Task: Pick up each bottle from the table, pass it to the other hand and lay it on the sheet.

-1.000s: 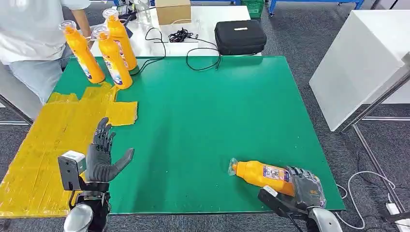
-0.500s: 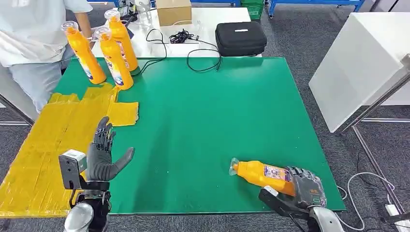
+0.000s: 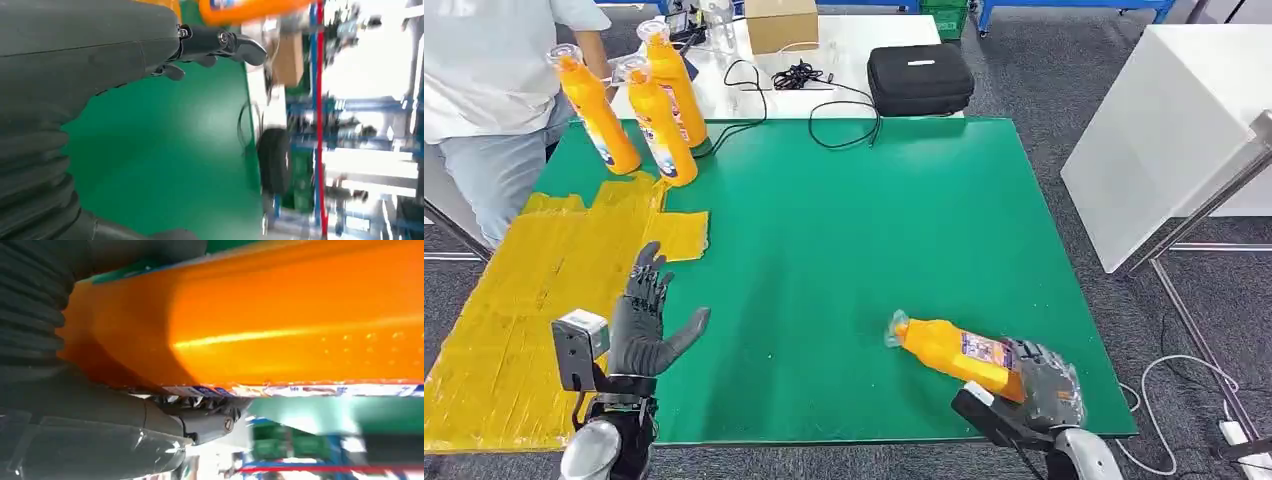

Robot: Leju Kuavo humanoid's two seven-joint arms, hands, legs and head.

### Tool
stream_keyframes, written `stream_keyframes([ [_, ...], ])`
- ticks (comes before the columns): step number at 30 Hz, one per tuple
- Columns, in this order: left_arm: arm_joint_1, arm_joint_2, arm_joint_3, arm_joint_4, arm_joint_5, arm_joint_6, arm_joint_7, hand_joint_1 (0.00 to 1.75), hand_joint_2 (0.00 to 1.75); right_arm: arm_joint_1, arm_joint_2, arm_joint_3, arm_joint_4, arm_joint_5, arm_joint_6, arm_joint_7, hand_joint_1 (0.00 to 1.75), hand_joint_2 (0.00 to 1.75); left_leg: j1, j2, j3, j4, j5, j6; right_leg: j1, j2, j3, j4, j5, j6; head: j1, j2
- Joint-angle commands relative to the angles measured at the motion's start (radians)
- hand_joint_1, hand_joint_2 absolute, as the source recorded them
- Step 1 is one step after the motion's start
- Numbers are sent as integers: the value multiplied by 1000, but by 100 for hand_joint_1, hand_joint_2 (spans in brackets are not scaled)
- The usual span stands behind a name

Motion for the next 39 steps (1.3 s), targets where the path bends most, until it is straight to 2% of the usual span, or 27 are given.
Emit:
stream_keyframes([
  [1, -136, 113, -227, 77, 152, -240, 82, 0, 175, -259, 273, -1, 99, -189, -90, -191, 175, 175, 2, 6, -1, 0, 1, -3, 2, 4, -4, 1, 2, -3, 0, 0],
  [6, -141, 117, -233, 77, 153, -239, 85, 0, 175, -251, 269, -5, 95, -205, -93, -205, 175, 175, 2, 0, -2, -1, 5, -4, 3, 0, -5, 0, 3, -4, 0, 0],
  [14, -259, 82, -358, 243, 207, -276, 139, 0, 175, -383, 327, 49, 201, -284, -84, -248, 175, 175, 1, 1, -4, -1, 5, -4, 1, 1, -6, 1, 3, -4, 0, 0],
  [21, -292, 86, -386, 242, 230, -278, 134, 0, 175, -428, 356, 105, 260, -303, -79, -256, 173, 175, 1, 1, -4, 0, 5, -4, 2, 0, -7, 2, 2, -5, 0, 0],
  [28, -310, 79, -383, 247, 260, -252, 135, 0, 175, -457, 401, 256, 377, -304, -24, -268, 173, 175, 2, 2, -4, -1, 5, -4, 2, 2, -7, 1, 3, -4, 0, 0],
  [36, -341, 62, -352, 275, 290, -205, 120, 0, 175, -466, 471, 509, 523, -319, 56, -291, 175, 175, 2, 1, -6, 0, 5, -4, 3, 1, -9, 1, 3, -4, 0, 0],
  [39, -342, 61, -347, 282, 296, -201, 117, 0, 175, -466, 474, 534, 534, -319, 60, -293, 175, 175, 3, 2, -3, -1, 4, -5, 3, 1, -6, 2, 1, -6, 0, 0],
])
